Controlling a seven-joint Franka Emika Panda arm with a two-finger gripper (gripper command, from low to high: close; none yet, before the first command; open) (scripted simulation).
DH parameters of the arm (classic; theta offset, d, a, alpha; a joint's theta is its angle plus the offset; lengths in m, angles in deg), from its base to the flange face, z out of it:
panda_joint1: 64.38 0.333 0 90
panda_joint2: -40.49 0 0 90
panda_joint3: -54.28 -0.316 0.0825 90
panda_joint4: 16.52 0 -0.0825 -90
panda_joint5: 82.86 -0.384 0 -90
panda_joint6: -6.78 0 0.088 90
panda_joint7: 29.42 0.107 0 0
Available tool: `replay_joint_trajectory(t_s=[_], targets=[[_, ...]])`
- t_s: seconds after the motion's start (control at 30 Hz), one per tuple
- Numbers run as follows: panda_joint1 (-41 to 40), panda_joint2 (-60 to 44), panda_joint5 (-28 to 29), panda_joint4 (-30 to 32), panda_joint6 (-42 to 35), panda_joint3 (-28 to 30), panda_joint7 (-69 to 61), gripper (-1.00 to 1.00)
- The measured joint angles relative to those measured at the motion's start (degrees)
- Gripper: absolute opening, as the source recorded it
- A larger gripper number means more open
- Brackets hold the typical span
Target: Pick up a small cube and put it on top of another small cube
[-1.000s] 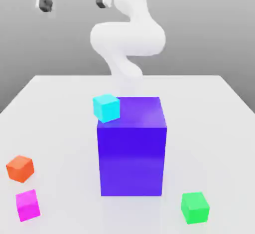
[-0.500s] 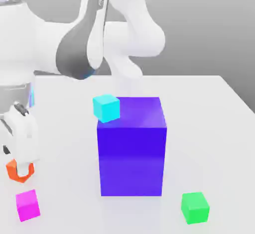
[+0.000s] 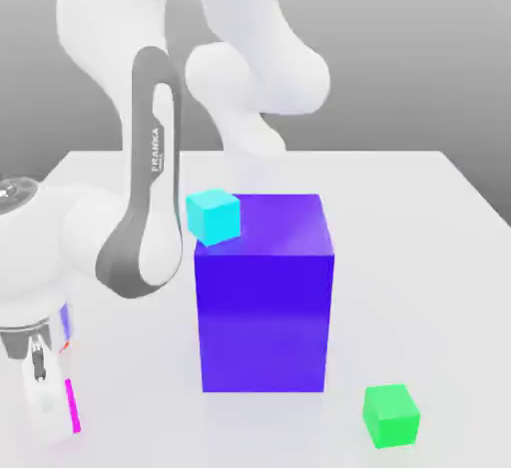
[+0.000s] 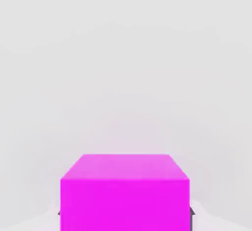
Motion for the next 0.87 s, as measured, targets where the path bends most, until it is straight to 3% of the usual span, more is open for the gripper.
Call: replay_joint_trajectory(t_s=[0.17, 0.6, 0.73, 0.77, 0.87], targets=[[1.7, 8.7, 2.5, 1.9, -6.7, 1.4, 1.3, -1.0], [18.2, 18.7, 10.0, 7.7, -11.0, -19.1, -19.8, -1.0], [24.4, 13.2, 17.0, 7.2, -6.7, -22.3, -21.8, -1.0], [25.5, 11.2, 18.8, 7.0, -4.9, -21.6, -21.0, 1.0], [25.5, 11.2, 18.8, 7.0, -4.9, -21.6, -21.0, 1.0]])
